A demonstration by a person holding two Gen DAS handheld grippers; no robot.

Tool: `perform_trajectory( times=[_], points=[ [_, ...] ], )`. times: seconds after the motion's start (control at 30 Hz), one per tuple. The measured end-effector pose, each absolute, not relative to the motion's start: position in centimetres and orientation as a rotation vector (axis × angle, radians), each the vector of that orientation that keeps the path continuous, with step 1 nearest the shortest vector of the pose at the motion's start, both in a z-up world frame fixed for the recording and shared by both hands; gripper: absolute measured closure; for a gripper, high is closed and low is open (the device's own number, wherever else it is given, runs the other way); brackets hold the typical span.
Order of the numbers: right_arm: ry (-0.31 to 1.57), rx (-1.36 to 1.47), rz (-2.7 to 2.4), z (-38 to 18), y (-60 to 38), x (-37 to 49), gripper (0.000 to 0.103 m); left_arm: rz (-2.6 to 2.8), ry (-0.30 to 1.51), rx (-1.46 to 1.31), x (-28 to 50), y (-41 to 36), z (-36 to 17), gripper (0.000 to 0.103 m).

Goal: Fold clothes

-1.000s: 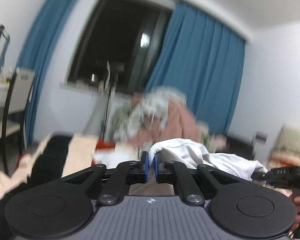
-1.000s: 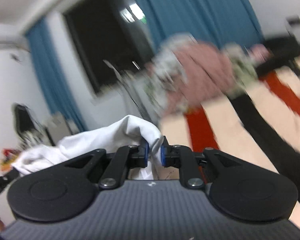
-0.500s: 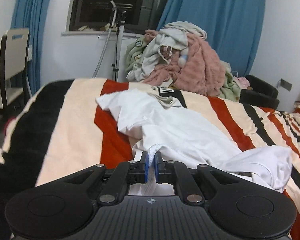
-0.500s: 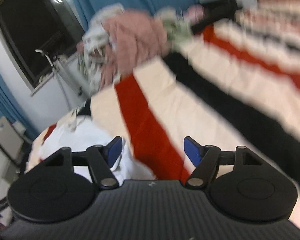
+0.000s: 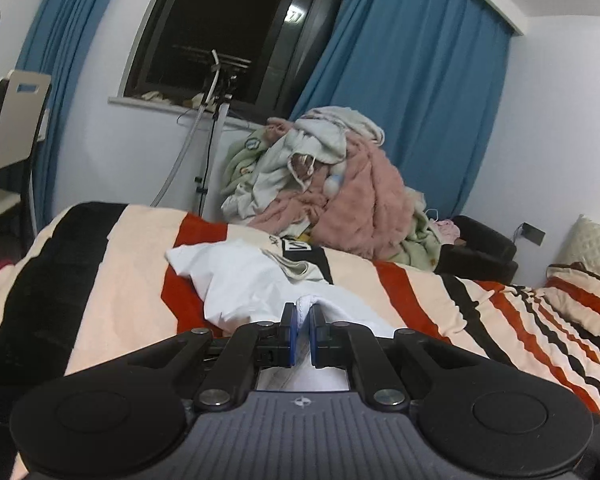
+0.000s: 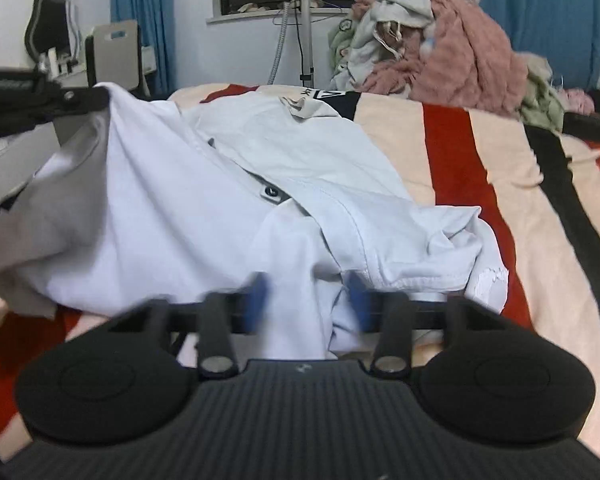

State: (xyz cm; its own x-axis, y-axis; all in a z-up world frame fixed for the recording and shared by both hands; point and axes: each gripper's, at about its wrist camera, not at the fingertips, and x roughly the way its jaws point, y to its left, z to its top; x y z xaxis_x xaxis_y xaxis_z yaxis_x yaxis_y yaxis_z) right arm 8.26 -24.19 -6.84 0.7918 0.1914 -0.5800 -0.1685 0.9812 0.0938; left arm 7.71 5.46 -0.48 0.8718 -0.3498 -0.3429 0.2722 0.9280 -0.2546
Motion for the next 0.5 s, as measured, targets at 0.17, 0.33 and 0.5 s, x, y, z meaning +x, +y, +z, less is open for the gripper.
perform_trajectory(
  times=[0.17, 0.33, 0.5],
  points=[
    [0.472, 0.167, 0.130, -2.9, -28.3, 5.3, 0.096, -0.316, 0.386, -0.224, 6.7, 6.2, 0.3, 0.097],
    [0.253, 0.297, -0.002, 0.7, -33.6, 2.9, 0.100, -0.305, 0.386, -0.261, 5.6, 7.2, 1.1, 0.097],
    [0.286, 0.410, -0.029, 0.3, -36.6, 3.2, 0.097, -0.292, 0.386, -0.246, 4.4, 7.0, 1.4, 0.097]
  ],
)
